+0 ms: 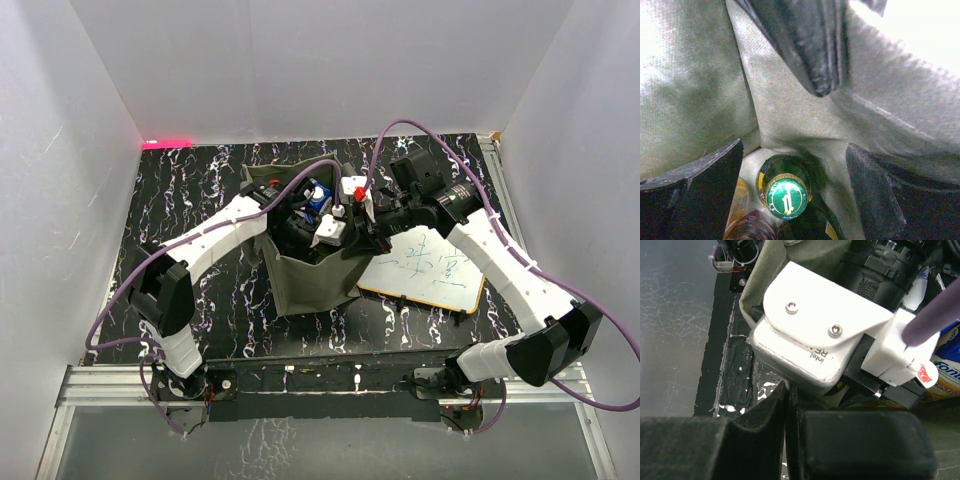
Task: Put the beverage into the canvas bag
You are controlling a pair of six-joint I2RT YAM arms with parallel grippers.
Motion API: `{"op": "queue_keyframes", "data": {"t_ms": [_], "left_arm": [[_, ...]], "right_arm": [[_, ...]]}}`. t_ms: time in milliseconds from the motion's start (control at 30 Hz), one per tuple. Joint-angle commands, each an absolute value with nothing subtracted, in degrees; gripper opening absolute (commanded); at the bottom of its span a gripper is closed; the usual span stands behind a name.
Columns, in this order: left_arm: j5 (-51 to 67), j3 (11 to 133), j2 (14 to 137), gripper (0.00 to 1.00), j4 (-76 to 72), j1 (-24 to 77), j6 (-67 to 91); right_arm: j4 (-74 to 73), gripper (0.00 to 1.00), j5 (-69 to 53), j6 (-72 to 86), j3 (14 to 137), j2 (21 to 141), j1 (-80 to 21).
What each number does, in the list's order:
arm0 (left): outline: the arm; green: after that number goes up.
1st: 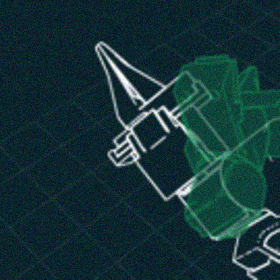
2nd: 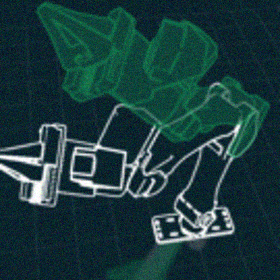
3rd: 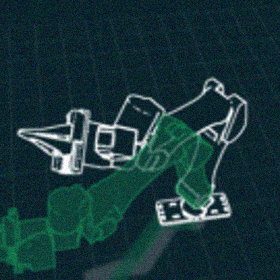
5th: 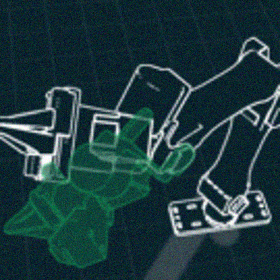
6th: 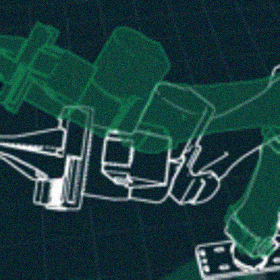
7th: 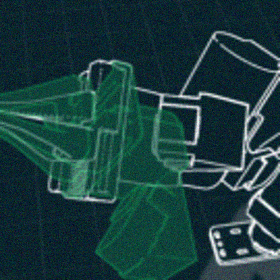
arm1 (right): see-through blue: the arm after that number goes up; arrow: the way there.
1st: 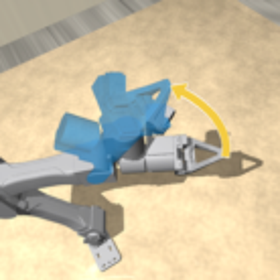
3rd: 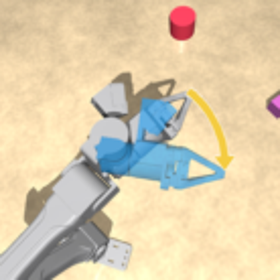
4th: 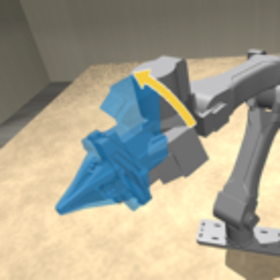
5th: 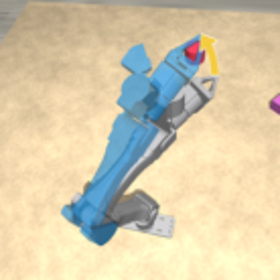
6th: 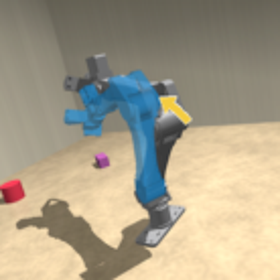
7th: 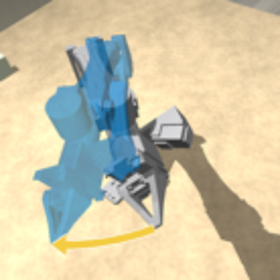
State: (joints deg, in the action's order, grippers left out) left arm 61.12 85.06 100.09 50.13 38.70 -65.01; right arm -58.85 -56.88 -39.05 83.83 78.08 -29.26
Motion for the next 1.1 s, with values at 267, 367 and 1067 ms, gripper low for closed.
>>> {"op": "queue_keyframes", "data": {"t_ms": [267, 367, 1067], "left_arm": [[60.3, 91.9, 93.9, 0.85, 58.2, 40.1, -68.9], [59.6, 94.2, 93.5, 0.85, 57.9, 39.8, -66.5], [60.8, 99.9, 90.9, 0.86, 61.9, 34.2, -71.6]], "right_arm": [[-57.3, 0.08, -57.9, -38.9, 84.1, 75.2, -29.4], [-57.2, 0.08, -58.5, -39.0, 84.3, 75.2, -29.4], [-49.8, 0.13, -63.4, -31.3, 86.1, 73.6, -26.8]]}}
